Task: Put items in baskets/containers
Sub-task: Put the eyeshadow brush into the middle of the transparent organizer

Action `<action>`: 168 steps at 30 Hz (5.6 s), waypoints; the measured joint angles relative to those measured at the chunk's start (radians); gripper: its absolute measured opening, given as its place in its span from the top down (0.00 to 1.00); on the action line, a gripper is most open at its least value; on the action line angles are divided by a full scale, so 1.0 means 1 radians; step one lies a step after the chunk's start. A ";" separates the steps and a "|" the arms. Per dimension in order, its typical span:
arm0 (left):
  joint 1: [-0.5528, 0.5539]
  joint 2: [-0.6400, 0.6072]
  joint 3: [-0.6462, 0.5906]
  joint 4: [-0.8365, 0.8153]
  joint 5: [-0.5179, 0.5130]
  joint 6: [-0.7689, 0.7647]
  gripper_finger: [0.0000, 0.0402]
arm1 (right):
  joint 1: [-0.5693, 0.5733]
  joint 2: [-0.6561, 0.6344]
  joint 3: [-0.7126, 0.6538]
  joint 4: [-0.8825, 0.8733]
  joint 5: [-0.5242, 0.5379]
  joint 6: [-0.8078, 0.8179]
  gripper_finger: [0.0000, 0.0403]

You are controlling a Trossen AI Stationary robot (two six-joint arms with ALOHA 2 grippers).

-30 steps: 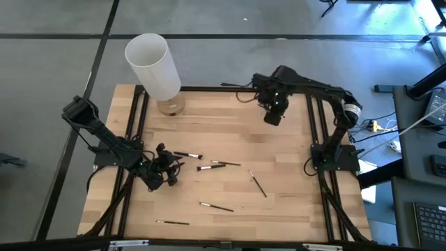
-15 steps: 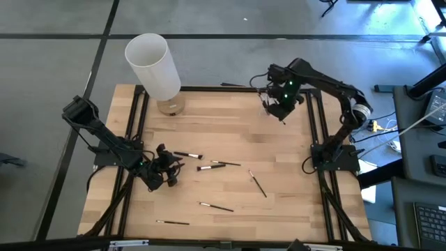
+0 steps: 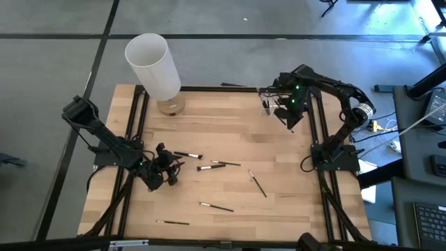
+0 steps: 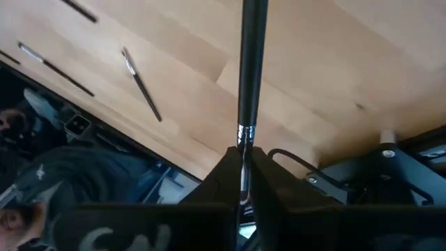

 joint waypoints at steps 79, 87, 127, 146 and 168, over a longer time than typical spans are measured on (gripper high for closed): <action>0.062 0.000 0.000 0.000 -0.046 0.078 0.71 | 0.661 -0.275 -0.494 0.408 1.020 -0.664 0.76; 0.056 0.000 0.000 0.000 0.040 0.055 0.71 | 0.519 -0.244 -0.494 0.517 0.767 -0.211 0.76; 0.661 0.253 0.305 0.539 0.546 0.839 0.68 | 0.907 -0.949 -0.706 1.901 0.557 -0.002 0.76; 0.741 0.504 0.513 0.398 0.493 1.066 0.67 | 0.708 -0.818 -0.695 0.724 0.888 0.779 0.76; 0.786 0.165 0.513 0.238 0.516 1.163 0.68 | 0.307 -0.522 -0.704 0.806 0.748 0.580 0.61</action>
